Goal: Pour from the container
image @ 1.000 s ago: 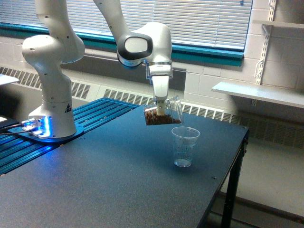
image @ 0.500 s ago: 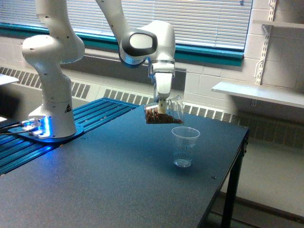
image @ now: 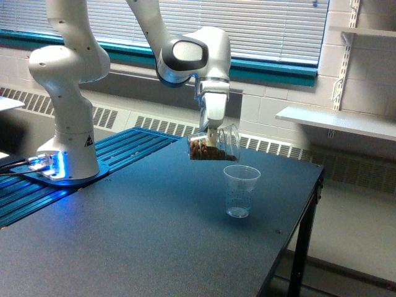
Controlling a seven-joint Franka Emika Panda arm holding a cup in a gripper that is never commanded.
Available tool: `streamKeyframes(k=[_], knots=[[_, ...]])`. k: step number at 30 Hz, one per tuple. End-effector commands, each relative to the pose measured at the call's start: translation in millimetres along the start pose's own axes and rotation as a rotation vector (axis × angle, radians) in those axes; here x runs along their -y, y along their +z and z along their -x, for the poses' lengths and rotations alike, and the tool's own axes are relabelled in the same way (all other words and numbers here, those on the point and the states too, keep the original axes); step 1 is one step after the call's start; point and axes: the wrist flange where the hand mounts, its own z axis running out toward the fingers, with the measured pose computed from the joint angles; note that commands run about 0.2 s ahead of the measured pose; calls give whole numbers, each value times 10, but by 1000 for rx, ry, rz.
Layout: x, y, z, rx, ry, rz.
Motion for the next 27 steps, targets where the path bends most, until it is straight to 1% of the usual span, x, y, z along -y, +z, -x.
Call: streamKeyframes(k=[1,13,19,27], knots=[[3,-53,-52,-14,-24,26],[-22,-21,-35,-7,-63,67],[-1,-23,-30,-6,-76,79],[50,-48,-48,-16,-92,88]])
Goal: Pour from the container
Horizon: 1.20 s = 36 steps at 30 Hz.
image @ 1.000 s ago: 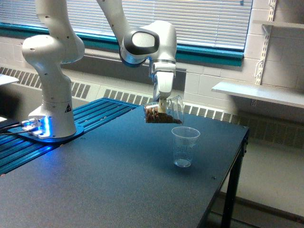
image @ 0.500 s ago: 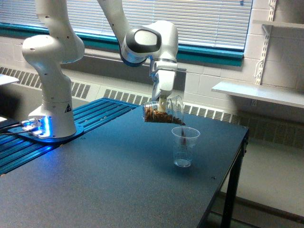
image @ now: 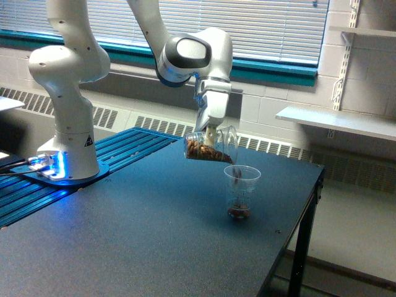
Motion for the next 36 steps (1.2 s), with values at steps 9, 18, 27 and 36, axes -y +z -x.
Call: streamKeyframes(k=[9,18,27,36], knots=[[120,-105,-75,-29,-51,25],[98,-141,-114,-38,-82,62],[112,-156,-130,-33,-103,88],[104,-164,-141,-28,-135,118]])
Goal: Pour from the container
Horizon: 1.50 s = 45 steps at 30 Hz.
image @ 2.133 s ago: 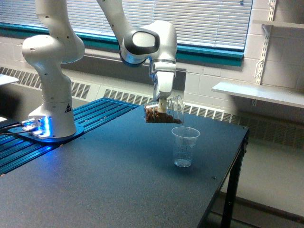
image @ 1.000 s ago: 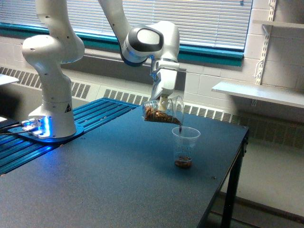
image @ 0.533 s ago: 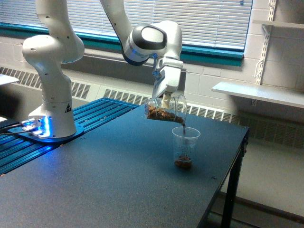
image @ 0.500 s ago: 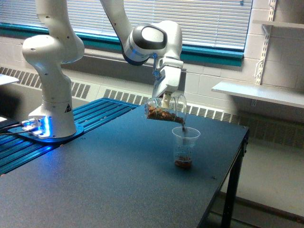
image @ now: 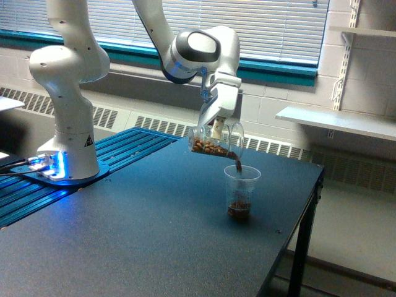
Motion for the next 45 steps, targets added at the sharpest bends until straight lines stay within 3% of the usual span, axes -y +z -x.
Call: streamKeyframes(k=[1,28,45], knots=[[8,-42,-35,-8,-47,27],[-2,-122,-93,-19,-135,87],[-77,-184,-67,0,-196,110]])
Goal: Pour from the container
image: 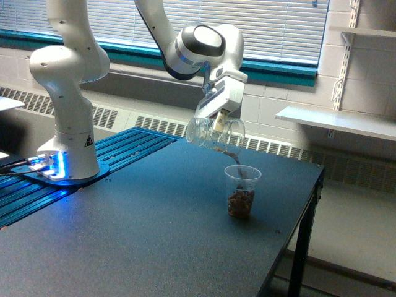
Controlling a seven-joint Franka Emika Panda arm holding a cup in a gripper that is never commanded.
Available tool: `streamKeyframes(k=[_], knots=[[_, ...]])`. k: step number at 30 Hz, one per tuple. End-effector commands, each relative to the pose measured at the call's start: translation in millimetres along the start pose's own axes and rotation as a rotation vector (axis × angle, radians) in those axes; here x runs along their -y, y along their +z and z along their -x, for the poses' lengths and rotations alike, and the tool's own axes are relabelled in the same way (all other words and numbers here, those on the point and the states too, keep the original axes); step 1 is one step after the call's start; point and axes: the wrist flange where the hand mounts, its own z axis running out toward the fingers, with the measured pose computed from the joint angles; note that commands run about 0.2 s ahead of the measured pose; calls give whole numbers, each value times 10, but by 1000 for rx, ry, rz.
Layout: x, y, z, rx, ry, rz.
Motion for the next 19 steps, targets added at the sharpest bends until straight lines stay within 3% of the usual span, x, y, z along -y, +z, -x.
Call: streamKeyframes(k=[1,19], knots=[[-25,-73,0,-4,-53,8],[6,-93,24,-8,-64,-20]])
